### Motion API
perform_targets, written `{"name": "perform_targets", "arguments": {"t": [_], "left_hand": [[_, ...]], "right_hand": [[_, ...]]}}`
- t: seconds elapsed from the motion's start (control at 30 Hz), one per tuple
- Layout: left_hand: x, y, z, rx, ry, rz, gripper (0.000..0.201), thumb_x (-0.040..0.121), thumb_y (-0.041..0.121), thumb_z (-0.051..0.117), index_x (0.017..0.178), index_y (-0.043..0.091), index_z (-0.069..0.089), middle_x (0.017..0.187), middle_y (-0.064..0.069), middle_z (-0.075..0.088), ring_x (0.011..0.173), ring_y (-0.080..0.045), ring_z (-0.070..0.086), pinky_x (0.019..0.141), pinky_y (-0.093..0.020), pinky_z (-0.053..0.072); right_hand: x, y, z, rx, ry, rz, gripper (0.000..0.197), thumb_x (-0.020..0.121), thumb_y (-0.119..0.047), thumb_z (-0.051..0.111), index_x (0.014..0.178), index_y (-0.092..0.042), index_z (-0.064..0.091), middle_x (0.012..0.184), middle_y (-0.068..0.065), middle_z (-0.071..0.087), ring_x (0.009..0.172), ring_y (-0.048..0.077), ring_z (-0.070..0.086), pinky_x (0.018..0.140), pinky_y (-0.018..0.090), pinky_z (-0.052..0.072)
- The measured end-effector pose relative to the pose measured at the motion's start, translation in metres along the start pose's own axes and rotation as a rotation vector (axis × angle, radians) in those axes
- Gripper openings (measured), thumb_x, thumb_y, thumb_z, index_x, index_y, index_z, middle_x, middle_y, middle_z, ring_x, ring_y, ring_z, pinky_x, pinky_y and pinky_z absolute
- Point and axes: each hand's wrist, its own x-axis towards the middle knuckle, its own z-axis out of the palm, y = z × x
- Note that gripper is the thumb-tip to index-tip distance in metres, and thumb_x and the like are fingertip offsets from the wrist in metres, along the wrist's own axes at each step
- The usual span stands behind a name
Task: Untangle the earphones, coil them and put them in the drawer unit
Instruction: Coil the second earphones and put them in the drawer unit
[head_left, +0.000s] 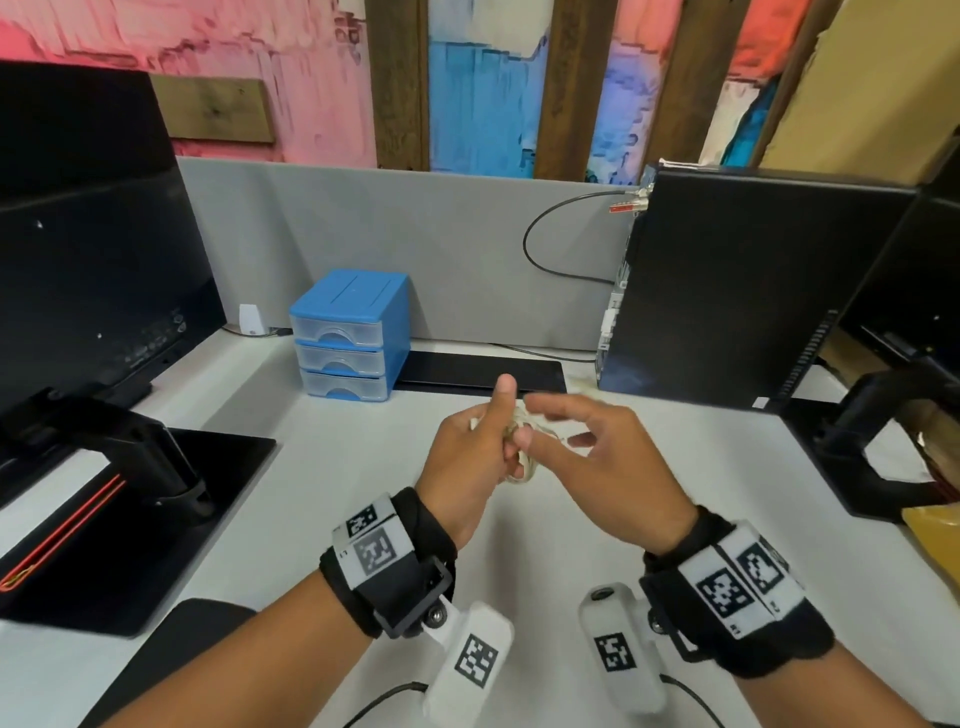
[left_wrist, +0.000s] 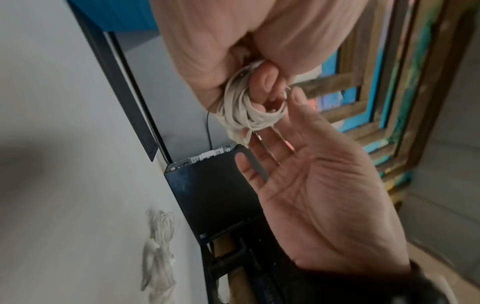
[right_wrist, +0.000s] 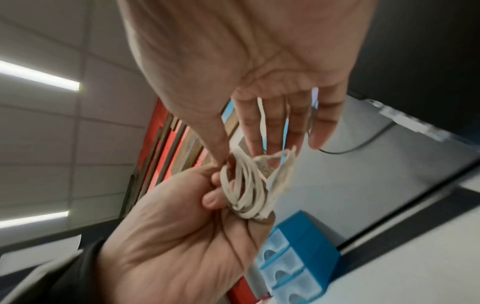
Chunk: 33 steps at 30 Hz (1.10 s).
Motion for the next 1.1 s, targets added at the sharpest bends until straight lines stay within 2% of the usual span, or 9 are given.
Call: {"name": "perform_targets", "arguments": {"t": [0.07,0.13,0.23,0.33,0.5,0.67,0.87,1.03,1.1], "left_hand": [[-0.005,-0.004,0.006,0.087,-0.049,0.008,0.057,0.098,0.052,0.042,0.053,0.026,0.065,0.047,0.011,0.045,0.049,-0.005,0.046,0.061,-0.023,0.041],[-0.007,-0.007,0.009,0.135,-0.059,0.001,0.056,0.098,0.052,0.04,0.058,0.026,0.068,0.047,0.013,0.05,0.051,-0.003,0.05,0.067,-0.025,0.042],[-0.007,-0.011,0.007,0.15,-0.04,0.033,0.053,0.095,0.054,0.044,0.058,0.026,0.068,0.057,0.006,0.063,0.058,-0.007,0.058,0.064,-0.025,0.046],[-0.006,-0.012,0.004,0.153,-0.009,0.071,0.05,0.094,0.053,0.047,0.059,0.024,0.067,0.057,0.002,0.061,0.055,-0.009,0.055,0.056,-0.023,0.045],[-0.009,-0.016,0.009,0.159,0.004,0.087,0.052,0.096,0.048,0.048,0.055,0.018,0.057,0.052,0.0,0.048,0.051,-0.011,0.045,0.052,-0.02,0.042],[-0.011,-0.022,0.015,0.185,0.047,0.078,0.054,0.096,0.049,0.046,0.056,0.015,0.055,0.05,-0.001,0.048,0.047,-0.009,0.046,0.05,-0.018,0.043],[-0.009,-0.027,0.018,0.116,0.146,0.032,0.057,0.097,0.052,0.044,0.059,0.01,0.054,0.051,-0.002,0.051,0.052,-0.014,0.049,0.059,-0.027,0.045],[-0.004,-0.03,0.019,0.044,0.208,0.021,0.054,0.097,0.052,0.045,0.066,0.009,0.055,0.057,-0.008,0.053,0.051,-0.016,0.049,0.053,-0.028,0.046],[-0.002,-0.032,0.016,0.073,0.229,0.014,0.055,0.096,0.055,0.043,0.067,0.009,0.055,0.057,-0.007,0.054,0.052,-0.015,0.052,0.057,-0.028,0.048]], "right_hand": [[-0.006,0.003,-0.004,0.074,-0.088,-0.009,0.012,0.092,-0.021,0.065,0.095,-0.019,0.077,0.092,-0.007,0.076,0.091,0.012,0.069,0.084,0.037,0.055],[-0.01,0.007,-0.006,0.076,-0.066,-0.014,0.012,0.091,-0.018,0.067,0.087,-0.019,0.078,0.086,-0.007,0.076,0.085,0.013,0.07,0.082,0.042,0.055],[-0.012,0.01,-0.002,0.094,-0.032,0.011,0.007,0.086,-0.021,0.072,0.089,-0.023,0.078,0.086,-0.009,0.076,0.084,0.011,0.069,0.081,0.036,0.056],[-0.011,0.011,0.002,0.084,-0.02,0.021,0.005,0.084,-0.021,0.074,0.086,-0.022,0.078,0.083,-0.009,0.075,0.08,0.006,0.067,0.076,0.023,0.053],[-0.012,0.021,-0.002,0.016,-0.024,0.051,0.011,0.089,-0.025,0.069,0.082,-0.023,0.077,0.08,-0.011,0.075,0.082,0.007,0.068,0.078,0.025,0.053],[-0.018,0.03,-0.003,0.017,0.008,0.067,0.011,0.088,-0.024,0.07,0.081,-0.022,0.078,0.078,-0.008,0.075,0.079,0.009,0.069,0.076,0.028,0.053],[-0.02,0.025,-0.001,-0.064,0.085,0.05,0.013,0.09,-0.023,0.067,0.082,-0.021,0.077,0.076,-0.007,0.074,0.053,-0.005,0.057,0.055,0.01,0.037],[-0.021,0.026,0.004,-0.16,0.072,0.026,0.015,0.092,-0.027,0.064,0.084,-0.024,0.076,0.075,-0.01,0.072,0.059,-0.005,0.056,0.056,0.01,0.036],[-0.022,0.026,0.005,-0.175,0.065,0.021,0.014,0.092,-0.027,0.063,0.086,-0.024,0.076,0.076,-0.011,0.072,0.057,-0.006,0.055,0.055,0.01,0.034]]}}
